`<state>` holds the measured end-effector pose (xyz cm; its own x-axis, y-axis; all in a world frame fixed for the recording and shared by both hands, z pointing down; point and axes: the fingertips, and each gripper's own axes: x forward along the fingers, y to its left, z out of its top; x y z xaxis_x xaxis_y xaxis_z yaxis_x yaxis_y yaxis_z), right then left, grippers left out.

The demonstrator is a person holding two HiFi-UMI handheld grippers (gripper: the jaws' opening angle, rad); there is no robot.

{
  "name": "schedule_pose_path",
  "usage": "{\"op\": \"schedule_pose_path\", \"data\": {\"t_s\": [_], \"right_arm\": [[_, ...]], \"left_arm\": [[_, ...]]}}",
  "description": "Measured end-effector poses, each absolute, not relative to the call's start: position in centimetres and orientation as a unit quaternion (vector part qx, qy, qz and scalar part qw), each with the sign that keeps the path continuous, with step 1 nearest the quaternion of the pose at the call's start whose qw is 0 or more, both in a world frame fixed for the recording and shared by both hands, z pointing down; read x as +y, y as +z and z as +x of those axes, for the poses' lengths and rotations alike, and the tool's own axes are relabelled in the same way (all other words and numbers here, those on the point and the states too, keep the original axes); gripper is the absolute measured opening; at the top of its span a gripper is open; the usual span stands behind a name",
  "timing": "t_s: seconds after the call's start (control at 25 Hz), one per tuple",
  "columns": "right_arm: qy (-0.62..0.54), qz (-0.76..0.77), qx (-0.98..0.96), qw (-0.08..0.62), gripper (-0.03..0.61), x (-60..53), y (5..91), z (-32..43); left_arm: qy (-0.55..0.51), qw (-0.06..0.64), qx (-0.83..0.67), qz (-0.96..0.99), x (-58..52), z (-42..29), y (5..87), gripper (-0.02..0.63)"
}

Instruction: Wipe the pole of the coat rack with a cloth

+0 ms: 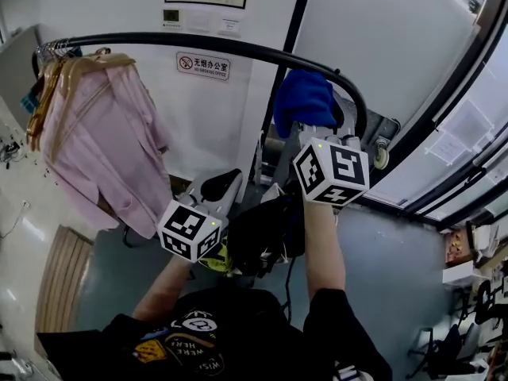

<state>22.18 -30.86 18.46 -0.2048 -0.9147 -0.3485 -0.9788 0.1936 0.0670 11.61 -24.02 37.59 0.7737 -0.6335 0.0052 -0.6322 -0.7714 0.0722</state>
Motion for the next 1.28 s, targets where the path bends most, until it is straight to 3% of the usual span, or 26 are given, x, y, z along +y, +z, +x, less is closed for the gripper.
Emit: {"op": "schedule_pose_path", "data": {"t_s": [0.28,0.6,0.96,1.12,1.28], "right_arm": [[0.099,-0.54,0.826,0.124,0.054,-35.1,18.6,13.3],[0.037,-0.447,0.882,0.144,0.058,-40.0,18.9,-3.1],[-0.046,-0.366,0.917,0.152,0.052,-42.6,16.6,-18.5],[-0.075,-0.352,0.923,0.135,0.046,-43.6,16.9,-22.1],[-0.104,-0.369,0.913,0.136,0.046,-44.7,18.8,-20.0]], "left_arm": [[-0.015,0.033,-0.416,0.909,-24.3,5.4,37.4,-0.003],[-0.029,0.037,-0.559,0.828,-22.6,-8.1,37.8,-0.002],[-0.038,0.039,-0.631,0.773,-19.1,-16.2,37.7,-0.003],[-0.042,0.044,-0.642,0.765,-18.2,-17.7,37.8,-0.003],[-0.043,0.041,-0.634,0.771,-18.2,-17.6,37.8,-0.002]]}}
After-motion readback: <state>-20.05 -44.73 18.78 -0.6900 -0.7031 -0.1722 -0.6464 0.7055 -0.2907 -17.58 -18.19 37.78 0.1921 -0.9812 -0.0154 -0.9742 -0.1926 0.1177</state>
